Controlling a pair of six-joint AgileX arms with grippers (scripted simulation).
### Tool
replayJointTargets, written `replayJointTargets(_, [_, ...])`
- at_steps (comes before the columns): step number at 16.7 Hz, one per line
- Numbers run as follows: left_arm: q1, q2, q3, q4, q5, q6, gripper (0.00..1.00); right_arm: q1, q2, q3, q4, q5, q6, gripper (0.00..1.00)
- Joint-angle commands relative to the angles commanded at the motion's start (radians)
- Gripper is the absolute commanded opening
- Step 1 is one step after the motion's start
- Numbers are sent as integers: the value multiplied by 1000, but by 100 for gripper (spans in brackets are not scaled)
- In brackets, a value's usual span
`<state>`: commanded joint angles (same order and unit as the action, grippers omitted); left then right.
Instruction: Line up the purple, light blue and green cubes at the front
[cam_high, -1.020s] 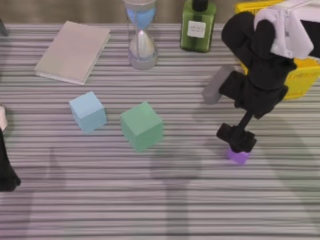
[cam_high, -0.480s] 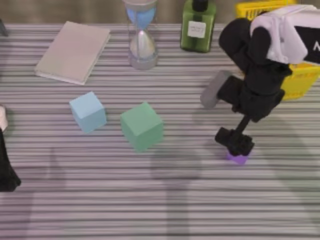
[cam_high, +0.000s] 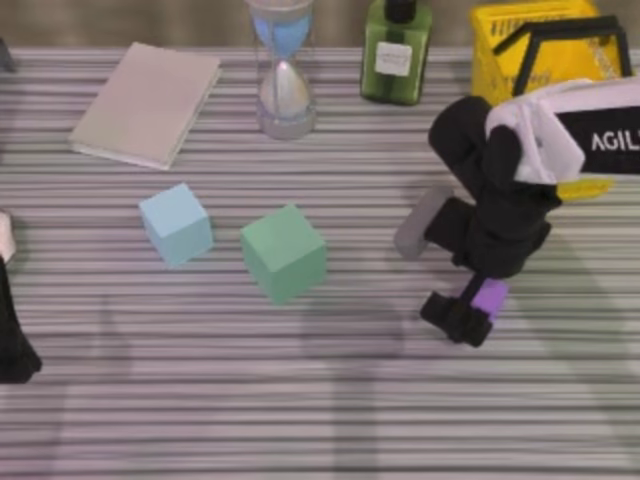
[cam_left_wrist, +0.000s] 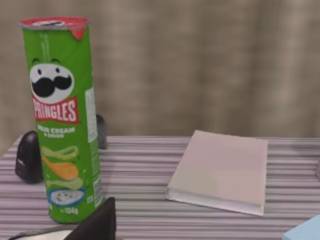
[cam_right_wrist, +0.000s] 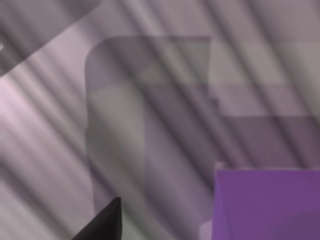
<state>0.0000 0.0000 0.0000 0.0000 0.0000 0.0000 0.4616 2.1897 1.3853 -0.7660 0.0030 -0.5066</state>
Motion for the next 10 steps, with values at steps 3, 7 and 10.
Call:
replayJointTargets(3, [0, 0, 0, 0, 0, 0, 100, 0, 1, -1, 1, 0, 0, 100])
replayJointTargets(7, [0, 0, 0, 0, 0, 0, 100, 0, 1, -1, 1, 0, 0, 77])
replayJointTargets(10, [0, 0, 0, 0, 0, 0, 100, 0, 1, -1, 1, 0, 0, 55])
